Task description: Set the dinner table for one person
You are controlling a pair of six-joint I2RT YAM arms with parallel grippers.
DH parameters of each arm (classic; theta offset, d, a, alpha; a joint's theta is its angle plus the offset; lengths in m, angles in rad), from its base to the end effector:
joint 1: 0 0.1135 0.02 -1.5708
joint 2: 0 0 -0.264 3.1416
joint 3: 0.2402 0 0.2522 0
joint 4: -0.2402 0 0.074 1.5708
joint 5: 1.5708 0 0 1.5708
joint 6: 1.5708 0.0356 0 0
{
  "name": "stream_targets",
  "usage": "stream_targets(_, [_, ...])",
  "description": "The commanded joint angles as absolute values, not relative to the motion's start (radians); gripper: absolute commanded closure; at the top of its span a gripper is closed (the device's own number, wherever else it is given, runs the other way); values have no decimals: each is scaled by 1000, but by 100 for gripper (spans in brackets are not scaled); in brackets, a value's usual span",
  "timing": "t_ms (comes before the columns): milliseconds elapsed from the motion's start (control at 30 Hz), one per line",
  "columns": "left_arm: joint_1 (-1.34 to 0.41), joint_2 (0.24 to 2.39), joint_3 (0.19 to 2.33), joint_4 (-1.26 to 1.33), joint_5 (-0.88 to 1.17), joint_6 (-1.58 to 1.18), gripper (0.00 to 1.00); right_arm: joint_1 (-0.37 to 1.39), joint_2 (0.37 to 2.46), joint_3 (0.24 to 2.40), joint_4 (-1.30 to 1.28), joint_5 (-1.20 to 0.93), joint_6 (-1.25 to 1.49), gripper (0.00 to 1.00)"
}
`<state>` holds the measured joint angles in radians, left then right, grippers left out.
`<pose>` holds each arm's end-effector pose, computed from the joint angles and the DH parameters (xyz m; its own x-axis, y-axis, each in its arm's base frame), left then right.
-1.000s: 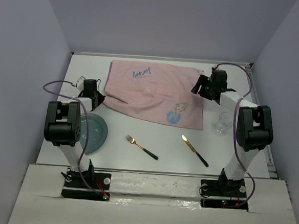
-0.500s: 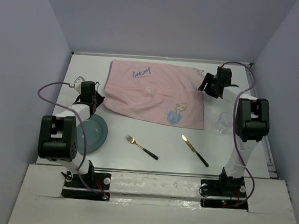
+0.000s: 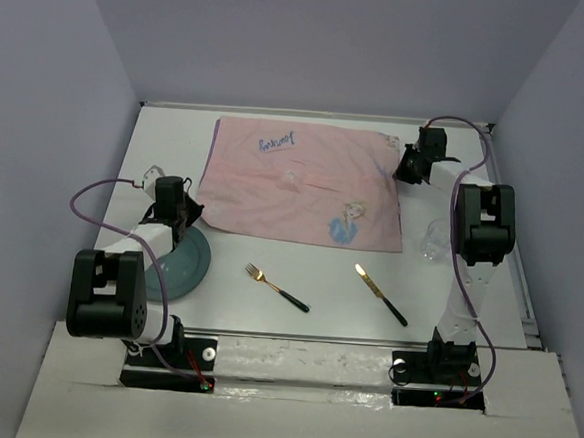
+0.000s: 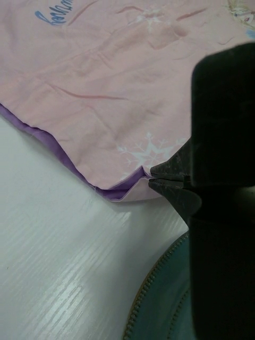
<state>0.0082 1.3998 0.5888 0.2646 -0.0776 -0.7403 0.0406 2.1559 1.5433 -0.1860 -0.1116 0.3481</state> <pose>0.2808 0.0051 0.1805 -0.3334 -0.6752 -0.6579 -0.4054 0.7328 -0.5466 0.4765 0.0233 0.1635 -0.7131 0.3103 -0.6287 0.1333 0.9404 0.3130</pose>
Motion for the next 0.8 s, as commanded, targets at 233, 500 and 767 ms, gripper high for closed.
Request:
stream_targets(233, [6, 1338, 569, 288, -48, -733, 86, 8, 2111, 1594, -209, -32, 330, 92])
stream_targets(500, [6, 1255, 546, 290, -32, -744, 57, -2, 2086, 1605, -216, -97, 316, 51])
stream_targets(767, [-32, 1106, 606, 227, -90, -693, 45, 53, 1956, 1537, -196, -196, 340, 46])
